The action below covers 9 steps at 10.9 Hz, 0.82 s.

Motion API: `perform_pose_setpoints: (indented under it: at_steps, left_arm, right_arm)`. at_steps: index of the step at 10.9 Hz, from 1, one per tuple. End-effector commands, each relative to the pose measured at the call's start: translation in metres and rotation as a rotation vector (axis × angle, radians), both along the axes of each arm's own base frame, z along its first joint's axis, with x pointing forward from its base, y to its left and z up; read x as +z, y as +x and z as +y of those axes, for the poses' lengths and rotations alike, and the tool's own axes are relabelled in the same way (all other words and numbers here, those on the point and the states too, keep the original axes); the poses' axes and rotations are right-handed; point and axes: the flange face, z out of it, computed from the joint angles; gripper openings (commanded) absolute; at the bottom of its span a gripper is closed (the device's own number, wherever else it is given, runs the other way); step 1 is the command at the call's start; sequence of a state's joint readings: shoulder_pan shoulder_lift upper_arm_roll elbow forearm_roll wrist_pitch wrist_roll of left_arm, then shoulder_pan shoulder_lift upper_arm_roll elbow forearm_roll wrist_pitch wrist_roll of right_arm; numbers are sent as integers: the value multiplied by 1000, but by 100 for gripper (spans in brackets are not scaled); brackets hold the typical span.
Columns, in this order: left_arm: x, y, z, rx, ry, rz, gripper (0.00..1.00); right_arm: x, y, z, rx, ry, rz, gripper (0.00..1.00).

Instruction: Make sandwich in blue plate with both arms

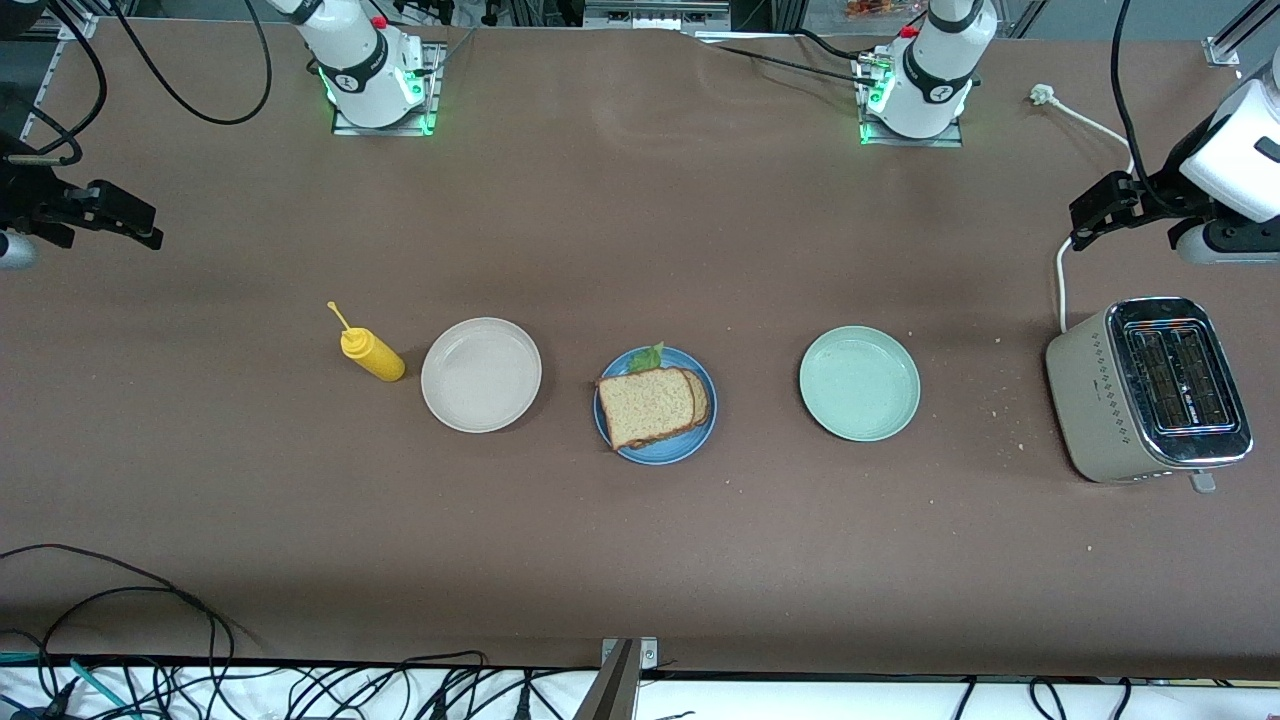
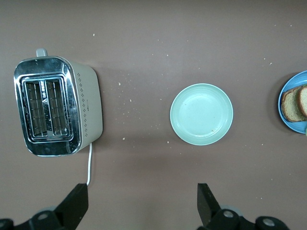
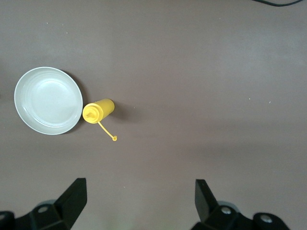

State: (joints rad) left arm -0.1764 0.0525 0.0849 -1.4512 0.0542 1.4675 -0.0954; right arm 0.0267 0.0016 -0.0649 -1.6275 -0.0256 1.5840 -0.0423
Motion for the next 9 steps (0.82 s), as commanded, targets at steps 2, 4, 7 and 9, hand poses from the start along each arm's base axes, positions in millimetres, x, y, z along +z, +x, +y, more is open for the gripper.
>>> perform_pose_setpoints:
  at_steps: [2,4,7,9]
  left_arm:
    - [10,1,-5,-19,21,-4,100]
    - [11,2,6,-2,17,-5,100]
    - [12,1,6,-2,14,-8,100]
    - [12,-1,12,13,-6,-3,100]
  right_arm:
    - [7,0,1,-11,8,0,100]
    - [7,0,2,-10,8,0,100]
    - [7,0,1,-10,8,0,100]
    - [7,0,1,-10,8,0,100]
